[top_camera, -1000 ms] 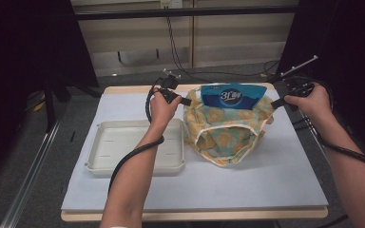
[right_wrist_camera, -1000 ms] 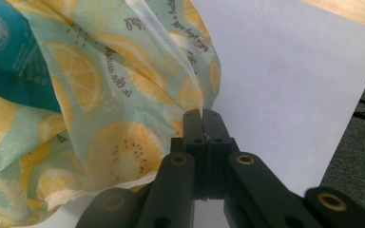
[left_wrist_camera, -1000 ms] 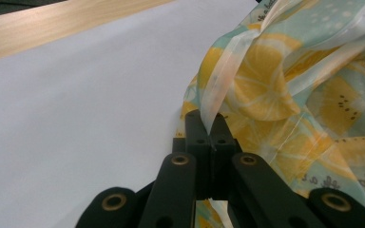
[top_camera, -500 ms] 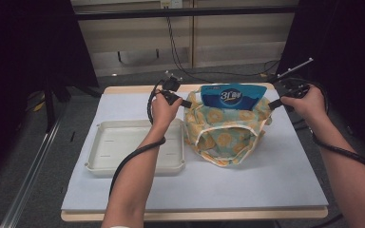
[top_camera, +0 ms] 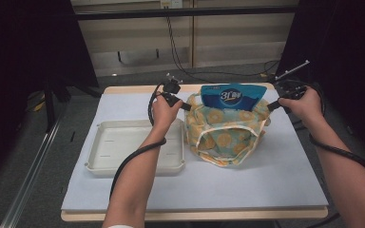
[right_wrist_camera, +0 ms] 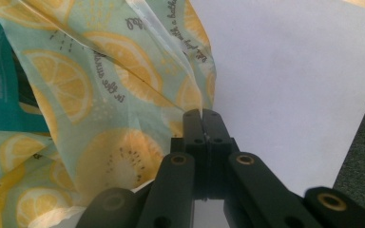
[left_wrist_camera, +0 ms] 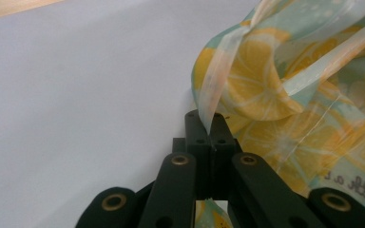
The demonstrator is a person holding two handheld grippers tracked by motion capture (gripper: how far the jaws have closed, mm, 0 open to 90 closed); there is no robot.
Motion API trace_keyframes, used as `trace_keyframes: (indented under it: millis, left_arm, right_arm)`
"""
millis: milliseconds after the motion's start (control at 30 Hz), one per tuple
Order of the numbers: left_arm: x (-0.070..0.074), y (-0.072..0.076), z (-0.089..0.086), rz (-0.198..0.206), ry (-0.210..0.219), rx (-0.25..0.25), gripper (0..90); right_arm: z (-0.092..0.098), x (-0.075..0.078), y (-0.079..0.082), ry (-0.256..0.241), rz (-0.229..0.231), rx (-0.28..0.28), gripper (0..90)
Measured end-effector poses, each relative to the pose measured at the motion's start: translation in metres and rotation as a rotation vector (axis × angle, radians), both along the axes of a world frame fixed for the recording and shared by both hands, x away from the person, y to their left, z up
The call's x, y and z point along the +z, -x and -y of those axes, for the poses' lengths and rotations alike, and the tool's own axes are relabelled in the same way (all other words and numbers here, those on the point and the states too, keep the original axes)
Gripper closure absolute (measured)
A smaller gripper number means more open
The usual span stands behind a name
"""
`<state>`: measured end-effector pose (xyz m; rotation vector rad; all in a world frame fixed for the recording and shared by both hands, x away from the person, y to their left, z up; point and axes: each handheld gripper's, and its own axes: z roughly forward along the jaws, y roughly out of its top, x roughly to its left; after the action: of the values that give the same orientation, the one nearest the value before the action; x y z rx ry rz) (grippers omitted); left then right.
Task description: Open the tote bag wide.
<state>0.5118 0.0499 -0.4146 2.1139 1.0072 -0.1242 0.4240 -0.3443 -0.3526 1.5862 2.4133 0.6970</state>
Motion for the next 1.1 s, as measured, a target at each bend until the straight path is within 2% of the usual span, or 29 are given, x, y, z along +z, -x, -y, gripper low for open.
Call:
trace_keyframes:
  millis: [67, 100, 133, 200, 233, 400, 433, 467, 567, 600, 633, 667, 700, 800, 833, 933, 967, 1000, 1033, 1067, 1100]
  left_arm:
    - [-0.001, -0.001, -0.001, 0.003, -0.005, -0.002, 90.0]
    - [0.000, -0.002, -0.004, 0.008, -0.038, -0.041, 90.0]
    - [-0.001, -0.001, -0.002, -0.006, -0.017, -0.009, 90.0]
    - [-0.002, -0.001, -0.001, -0.015, -0.007, 0.011, 90.0]
    - [-0.002, -0.004, -0.006, -0.005, -0.050, -0.035, 90.0]
    - [-0.005, -0.004, -0.007, -0.009, -0.047, -0.030, 90.0]
    - [-0.006, -0.002, -0.005, -0.021, -0.016, 0.015, 90.0]
    - [-0.005, -0.004, -0.009, -0.007, -0.050, -0.029, 90.0]
    - [-0.007, -0.004, -0.010, -0.011, -0.045, -0.021, 90.0]
    - [-0.008, -0.004, -0.011, -0.025, -0.043, -0.023, 90.0]
    - [-0.010, -0.002, -0.008, -0.034, -0.014, 0.015, 90.0]
    - [-0.010, -0.002, -0.008, -0.032, -0.020, 0.014, 90.0]
    - [-0.010, -0.004, -0.011, -0.026, -0.053, -0.028, 90.0]
    - [-0.012, -0.003, -0.011, -0.024, -0.058, -0.024, 90.0]
    - [-0.012, -0.003, -0.010, -0.034, -0.049, -0.022, 90.0]
    - [-0.011, -0.002, -0.011, -0.029, -0.053, -0.026, 89.9]
    - [-0.012, 0.001, -0.008, -0.035, -0.017, 0.019, 89.7]
    - [-0.010, -0.001, -0.011, -0.026, -0.050, -0.018, 88.8]
    - [-0.010, -0.001, -0.012, -0.031, -0.050, -0.028, 88.3]
    - [-0.009, 0.000, -0.013, -0.025, -0.045, -0.023, 87.7]
    - [-0.008, 0.002, -0.012, -0.032, -0.017, 0.010, 86.2]
  right_arm:
    - [0.000, -0.003, -0.001, -0.003, -0.010, -0.012, 90.0]
    - [0.000, -0.004, -0.002, -0.002, -0.005, -0.009, 90.0]
    - [0.000, -0.004, -0.002, -0.002, -0.005, -0.009, 90.0]
    - [0.000, -0.006, -0.003, -0.002, -0.010, -0.005, 90.0]
    - [0.000, -0.006, -0.003, 0.004, -0.014, -0.017, 90.0]
    - [-0.001, -0.012, -0.004, 0.008, -0.023, -0.008, 90.0]
    - [-0.001, -0.013, -0.005, 0.005, -0.018, -0.004, 90.0]
    - [-0.001, -0.013, -0.004, 0.010, -0.024, -0.019, 90.0]
    - [0.001, -0.015, -0.005, 0.008, -0.023, -0.016, 90.0]
    - [0.001, -0.016, -0.005, 0.010, -0.018, -0.016, 90.0]
    - [0.001, -0.017, -0.005, 0.008, -0.016, -0.019, 90.0]
    - [0.002, -0.018, -0.005, 0.001, -0.013, -0.013, 90.0]
    - [0.002, -0.018, -0.005, 0.006, -0.016, -0.012, 90.0]
    - [0.002, -0.020, -0.005, 0.003, -0.017, -0.017, 90.0]
    - [0.002, -0.021, -0.005, 0.006, -0.017, -0.012, 90.0]
    - [0.000, -0.022, -0.005, 0.010, -0.026, -0.021, 90.0]
    - [-0.001, -0.022, -0.005, 0.010, -0.027, -0.021, 90.0]
    - [-0.001, -0.023, -0.005, 0.008, -0.023, -0.017, 90.0]
    - [-0.001, -0.022, -0.004, 0.011, -0.023, -0.020, 90.0]
    - [-0.001, -0.022, -0.004, 0.013, -0.016, -0.017, 90.0]
    - [-0.001, -0.022, -0.004, 0.013, -0.010, -0.011, 90.0]
